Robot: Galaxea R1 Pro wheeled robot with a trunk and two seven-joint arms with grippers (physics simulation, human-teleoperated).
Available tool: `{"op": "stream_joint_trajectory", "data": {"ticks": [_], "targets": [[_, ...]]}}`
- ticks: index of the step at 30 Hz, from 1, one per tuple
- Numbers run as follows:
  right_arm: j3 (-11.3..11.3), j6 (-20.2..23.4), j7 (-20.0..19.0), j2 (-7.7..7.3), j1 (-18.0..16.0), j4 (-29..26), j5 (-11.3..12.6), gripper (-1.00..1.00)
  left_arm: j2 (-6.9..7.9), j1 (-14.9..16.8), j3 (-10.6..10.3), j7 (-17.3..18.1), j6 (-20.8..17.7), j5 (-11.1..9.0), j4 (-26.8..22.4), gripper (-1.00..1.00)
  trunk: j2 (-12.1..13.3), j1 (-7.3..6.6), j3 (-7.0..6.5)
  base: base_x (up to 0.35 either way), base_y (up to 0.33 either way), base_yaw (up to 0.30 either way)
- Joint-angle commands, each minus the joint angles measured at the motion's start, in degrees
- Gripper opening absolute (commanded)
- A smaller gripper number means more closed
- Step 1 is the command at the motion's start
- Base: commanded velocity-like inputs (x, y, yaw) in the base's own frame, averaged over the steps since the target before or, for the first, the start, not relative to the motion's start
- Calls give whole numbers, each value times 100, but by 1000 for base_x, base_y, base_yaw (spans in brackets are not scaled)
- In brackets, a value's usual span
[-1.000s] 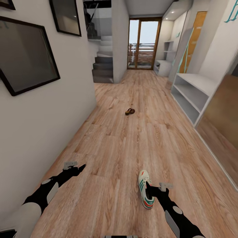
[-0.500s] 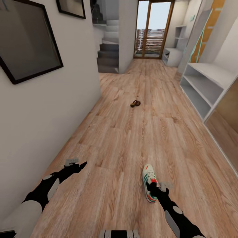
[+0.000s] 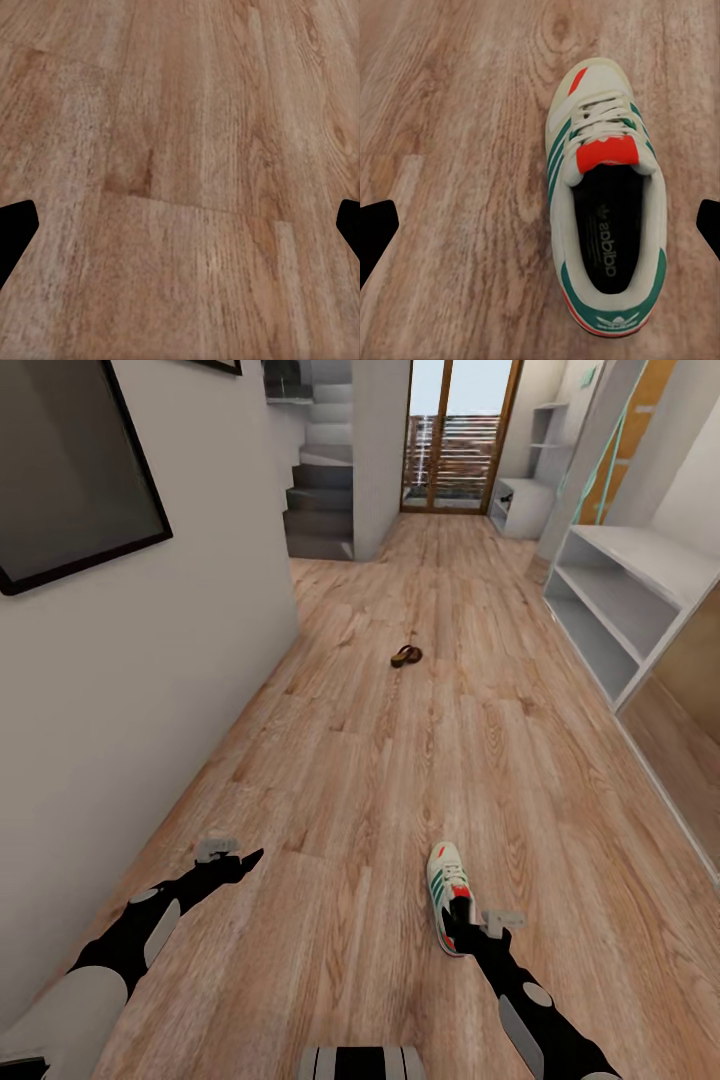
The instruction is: Pick up the two gym shoes and the two sandals from the corridor floor and place them onto the hallstand (shoe rack) in the corridor, making sure they are on the rack and not on the floor. Arrange them so the two gym shoes are next to each other and the two sandals are next to each other.
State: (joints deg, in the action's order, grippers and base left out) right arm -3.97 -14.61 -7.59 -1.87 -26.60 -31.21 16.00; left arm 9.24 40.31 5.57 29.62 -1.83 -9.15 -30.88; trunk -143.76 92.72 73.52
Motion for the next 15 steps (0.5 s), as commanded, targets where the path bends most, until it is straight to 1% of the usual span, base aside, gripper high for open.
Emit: {"op": "stream_joint_trajectory", "data": {"ticks": [1, 7, 15], "targets": [[-33, -24, -9, -7, -3, 5, 61, 100, -1, 3, 14, 31, -19, -34, 4, 100, -1, -1, 5, 0, 0, -8], [-33, -24, -6, -7, -3, 8, 61, 100, -1, 3, 14, 35, -19, -34, 3, 100, -1, -1, 10, 0, 0, -3], [-33, -24, -6, -7, -3, 9, 61, 100, -1, 3, 11, 35, -19, -34, 3, 100, -12, 20, 242, 0, 0, 0]]}}
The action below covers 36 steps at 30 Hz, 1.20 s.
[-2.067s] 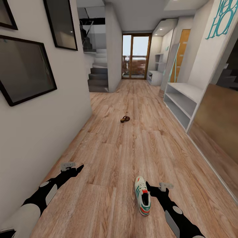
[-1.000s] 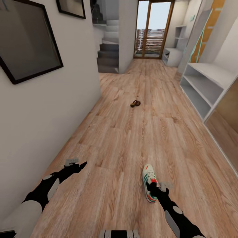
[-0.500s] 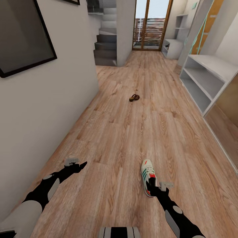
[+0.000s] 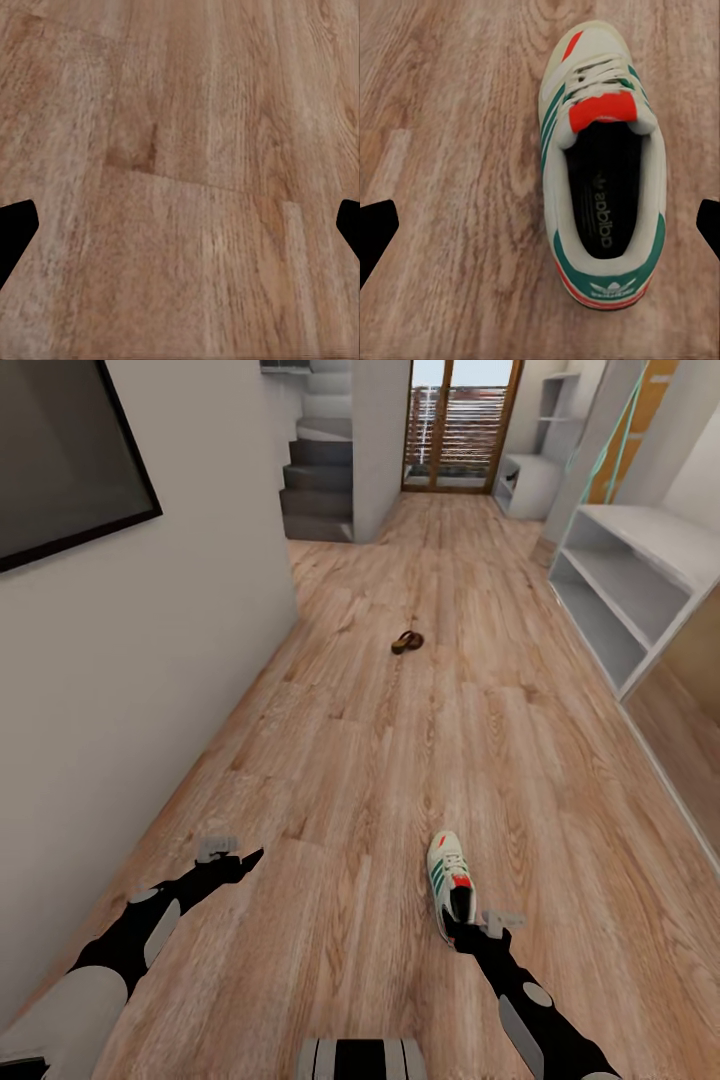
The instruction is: Pick up the two gym shoes and the two sandals from the corridor floor and place them onto the hallstand (shoe rack) in the corridor, making sure they are on the rack and not on the floor. Arrange them so the two gym shoes are next to each other and the two sandals are next to each other.
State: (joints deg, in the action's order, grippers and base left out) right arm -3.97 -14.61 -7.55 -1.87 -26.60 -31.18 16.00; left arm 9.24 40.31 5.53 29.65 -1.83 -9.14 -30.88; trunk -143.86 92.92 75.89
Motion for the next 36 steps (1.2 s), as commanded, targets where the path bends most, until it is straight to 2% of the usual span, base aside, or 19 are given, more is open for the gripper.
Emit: {"op": "stream_joint_trajectory", "data": {"ticks": [1, 28, 36], "targets": [[-33, -25, -9, -7, -4, 6, 61, 100, -1, 3, 14, 32, -19, -36, 3, 100, -3, 1, 36, 0, 0, 0], [-33, -25, -12, -7, -4, 7, 61, 100, -1, 3, 9, 33, -19, -36, 3, 100, -39, 71, 883, 0, 0, 0], [-33, -25, -15, -7, -4, 7, 61, 100, -1, 3, 9, 33, -12, -36, 3, 100, -39, 71, 893, 0, 0, 0]]}}
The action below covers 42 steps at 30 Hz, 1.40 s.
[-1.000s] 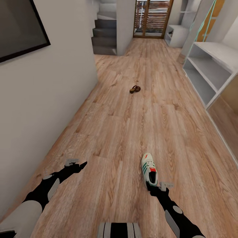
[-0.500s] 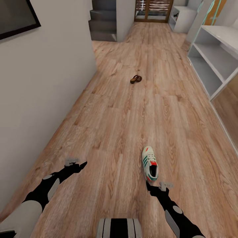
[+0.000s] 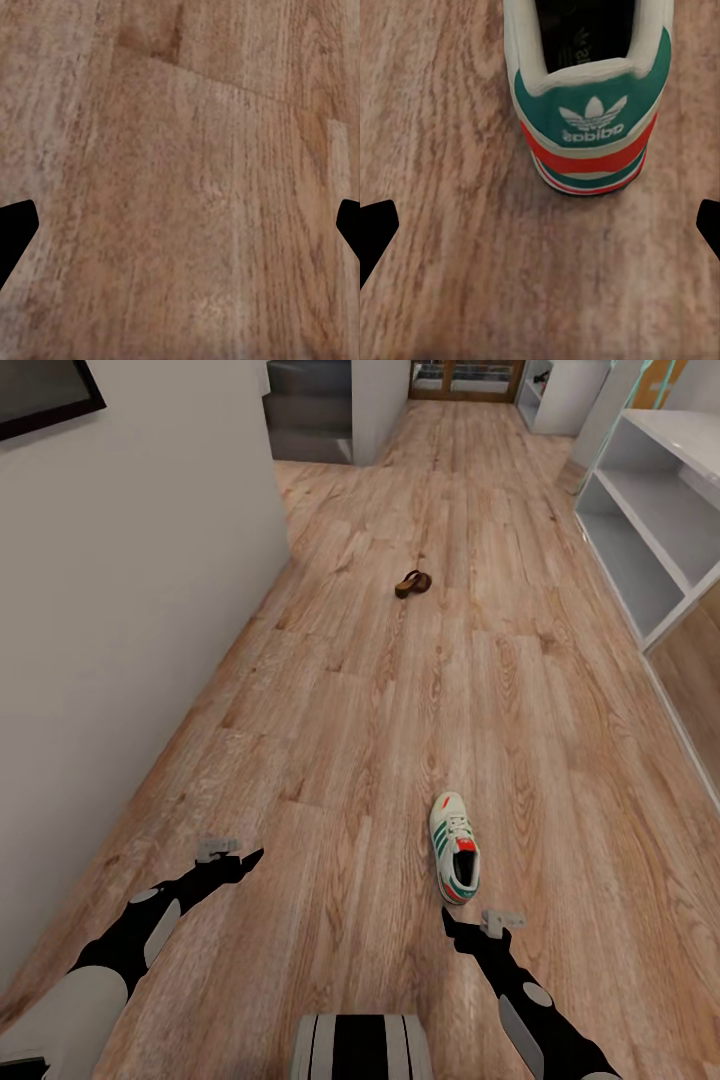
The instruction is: Pick up the two gym shoes and the two sandals from the corridor floor and place them onto the hallstand (shoe rack) in the corridor, making sure they are on the rack and not on the floor. Arrange them so the two gym shoes are next to each other and the two sandals are next to each other.
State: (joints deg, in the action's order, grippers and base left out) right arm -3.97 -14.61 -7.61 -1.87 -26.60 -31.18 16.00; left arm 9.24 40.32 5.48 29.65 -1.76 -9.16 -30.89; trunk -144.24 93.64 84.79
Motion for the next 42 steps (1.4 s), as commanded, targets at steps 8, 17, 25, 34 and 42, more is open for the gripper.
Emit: {"op": "stream_joint_trajectory", "data": {"ticks": [8, 17, 25, 34, 42], "targets": [[-33, -24, -8, -7, -3, -1, 61, 100, -1, 2, 16, 25, -17, -34, 0, 100, -1, -1, 4, 45, 0, 0], [-33, -24, -12, -7, -3, -2, 61, 100, -1, 2, 15, 24, -17, -34, -4, 100, -1, -1, 4, 80, 0, 0], [-33, -24, -13, -12, -3, -2, 61, 100, -1, 2, 22, 31, -17, -34, -5, 100, -1, -1, 4, 124, -49, 0], [-33, -24, -13, -16, -3, -2, 61, 100, -1, 2, 23, 32, -17, -34, -5, 100, -1, -1, 4, 17, -8, 0], [-33, -24, -16, -16, -3, -2, 61, 100, -1, 2, 19, 32, -17, -34, -5, 100, -8, 12, 151, 0, 0, 0]]}}
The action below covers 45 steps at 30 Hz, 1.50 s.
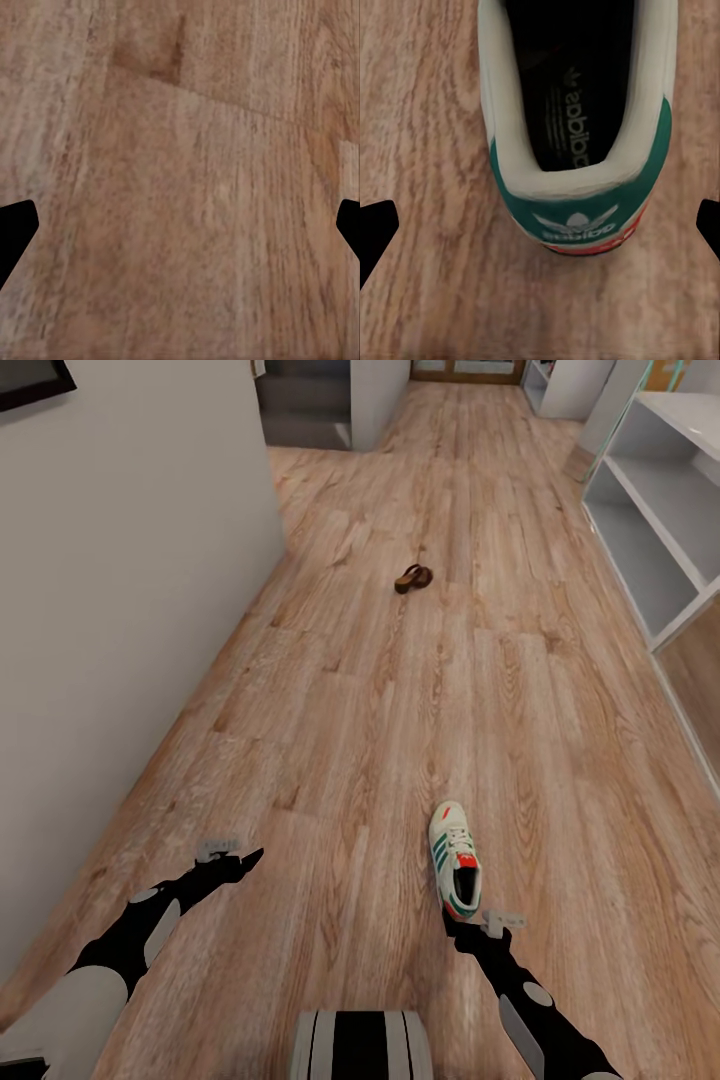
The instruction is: Pick up the two gym shoes and the two sandals from the corridor floor and place them onto the hallstand (shoe rack) in the corridor, making sure they are on the rack and not on the floor. Arrange them so the two gym shoes are next to each other and the two sandals are next to each other.
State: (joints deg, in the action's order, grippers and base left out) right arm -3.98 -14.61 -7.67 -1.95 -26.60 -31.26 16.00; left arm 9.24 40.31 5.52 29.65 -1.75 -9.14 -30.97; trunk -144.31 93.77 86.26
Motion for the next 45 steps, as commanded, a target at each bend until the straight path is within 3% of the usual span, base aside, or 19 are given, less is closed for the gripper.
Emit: {"op": "stream_joint_trajectory", "data": {"ticks": [1, 7, 45], "targets": [[-33, -24, -10, -7, -3, 6, 61, 100, -1, 3, 16, 32, -20, -35, 3, 100, -3, 1, 35, 0, 0, 0], [-33, -26, -15, -7, -3, 6, 61, 100, -1, 3, 16, 32, -19, -35, 3, 100, -9, 14, 197, 0, 0, 0], [-33, -24, 1, -7, -3, 6, 61, 100, -1, 3, 19, 32, -19, -35, 3, 100, -9, 14, 210, 48, 0, 0]]}}
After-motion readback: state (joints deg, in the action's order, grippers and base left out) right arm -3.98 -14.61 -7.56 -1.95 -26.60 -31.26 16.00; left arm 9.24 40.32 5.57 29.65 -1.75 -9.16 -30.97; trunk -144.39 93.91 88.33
